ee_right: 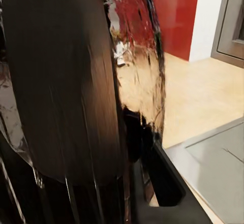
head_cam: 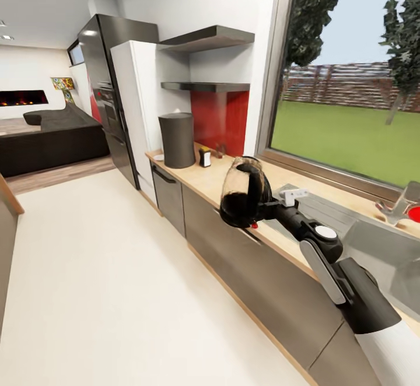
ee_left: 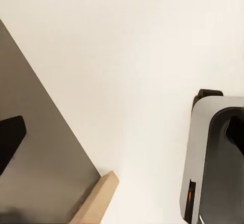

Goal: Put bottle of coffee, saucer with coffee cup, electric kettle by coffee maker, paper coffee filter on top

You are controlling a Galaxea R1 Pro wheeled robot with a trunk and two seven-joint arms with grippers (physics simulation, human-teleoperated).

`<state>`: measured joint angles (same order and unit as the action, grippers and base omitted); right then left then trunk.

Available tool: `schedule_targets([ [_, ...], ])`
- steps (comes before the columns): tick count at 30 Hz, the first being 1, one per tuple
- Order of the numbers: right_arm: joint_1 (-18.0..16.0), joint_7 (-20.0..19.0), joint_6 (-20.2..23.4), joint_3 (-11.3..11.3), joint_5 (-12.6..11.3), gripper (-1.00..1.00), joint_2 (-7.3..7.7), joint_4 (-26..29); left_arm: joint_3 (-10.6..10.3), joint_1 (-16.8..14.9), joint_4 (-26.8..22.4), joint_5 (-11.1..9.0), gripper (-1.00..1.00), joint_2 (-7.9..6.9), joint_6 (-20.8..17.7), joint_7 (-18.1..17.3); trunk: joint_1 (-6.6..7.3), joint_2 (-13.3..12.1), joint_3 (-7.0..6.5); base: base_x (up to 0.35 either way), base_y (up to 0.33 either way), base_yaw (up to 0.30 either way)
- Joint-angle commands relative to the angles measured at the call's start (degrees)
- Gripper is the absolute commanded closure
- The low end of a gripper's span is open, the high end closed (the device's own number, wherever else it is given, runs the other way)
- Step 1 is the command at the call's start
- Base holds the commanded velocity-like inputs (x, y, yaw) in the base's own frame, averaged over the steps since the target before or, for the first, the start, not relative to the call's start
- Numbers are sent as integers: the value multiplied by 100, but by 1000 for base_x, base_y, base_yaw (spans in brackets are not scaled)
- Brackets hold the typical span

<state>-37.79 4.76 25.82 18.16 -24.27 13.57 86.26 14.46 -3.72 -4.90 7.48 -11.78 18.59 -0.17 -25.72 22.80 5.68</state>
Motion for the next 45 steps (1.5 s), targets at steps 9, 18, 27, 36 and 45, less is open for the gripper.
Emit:
schedule_targets([
  [9,-9,51,14,6,-52,100,9,21,48,-6,-1,56,-100,1,23,-9,-7,13,12,298,198,0],
  [18,-9,52,15,3,-52,100,14,31,57,-6,6,55,-100,2,30,-9,-7,13,12,285,231,0],
  [27,-9,53,11,3,-52,100,14,31,57,-6,5,55,-100,7,30,-9,-7,13,12,284,232,0],
  [36,-9,55,11,-4,-52,100,14,31,57,-6,4,56,-100,7,30,-9,-7,13,12,284,232,0],
  [45,-9,59,11,-5,-47,100,14,18,57,-6,7,52,-100,9,30,-9,-7,13,12,299,181,0],
])
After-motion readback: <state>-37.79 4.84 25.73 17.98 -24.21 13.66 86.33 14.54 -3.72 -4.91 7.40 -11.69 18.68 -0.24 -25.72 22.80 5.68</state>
